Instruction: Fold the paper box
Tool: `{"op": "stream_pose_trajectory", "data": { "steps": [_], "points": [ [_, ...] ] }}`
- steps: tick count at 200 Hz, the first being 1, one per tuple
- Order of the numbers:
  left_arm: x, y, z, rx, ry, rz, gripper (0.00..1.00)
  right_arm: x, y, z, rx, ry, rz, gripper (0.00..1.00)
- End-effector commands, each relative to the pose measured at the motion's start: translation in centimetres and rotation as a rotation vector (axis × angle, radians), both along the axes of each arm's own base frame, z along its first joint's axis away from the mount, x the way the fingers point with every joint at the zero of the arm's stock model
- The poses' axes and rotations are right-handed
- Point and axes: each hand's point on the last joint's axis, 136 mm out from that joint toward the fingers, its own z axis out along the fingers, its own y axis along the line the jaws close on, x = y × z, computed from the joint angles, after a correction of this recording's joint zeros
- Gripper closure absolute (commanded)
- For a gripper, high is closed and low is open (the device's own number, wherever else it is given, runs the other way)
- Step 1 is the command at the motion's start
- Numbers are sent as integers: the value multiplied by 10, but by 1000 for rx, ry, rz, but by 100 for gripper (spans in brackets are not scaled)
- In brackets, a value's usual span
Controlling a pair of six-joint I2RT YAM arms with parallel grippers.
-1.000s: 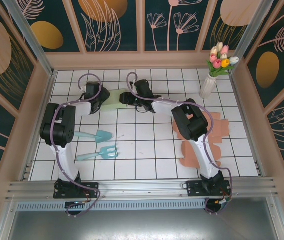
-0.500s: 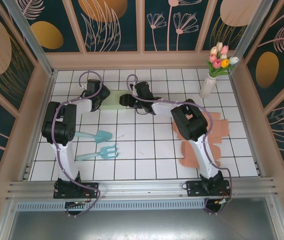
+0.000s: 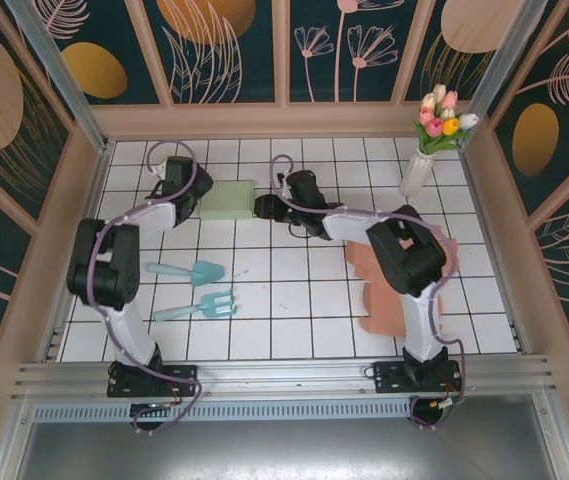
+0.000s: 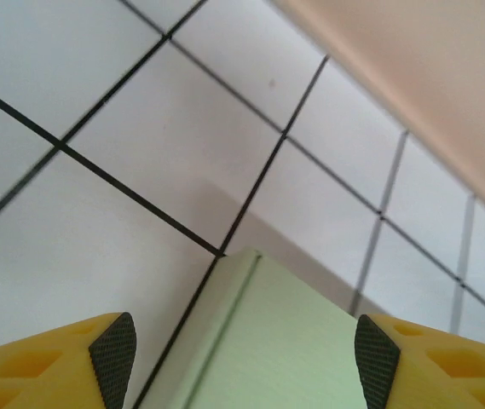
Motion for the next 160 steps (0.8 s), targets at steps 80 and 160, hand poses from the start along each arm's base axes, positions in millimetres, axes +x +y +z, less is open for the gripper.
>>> {"op": "stream_pose_trajectory", "data": {
  "steps": [80,160],
  "points": [
    [-138,-183,41,-176,-251,-487,31,-119,-222,33,-295,-157,-584,34],
    [-168,-373,-13,-256,-146,-888,33,-188,-294,66,-113,-284,-682,18]
  ]
}}
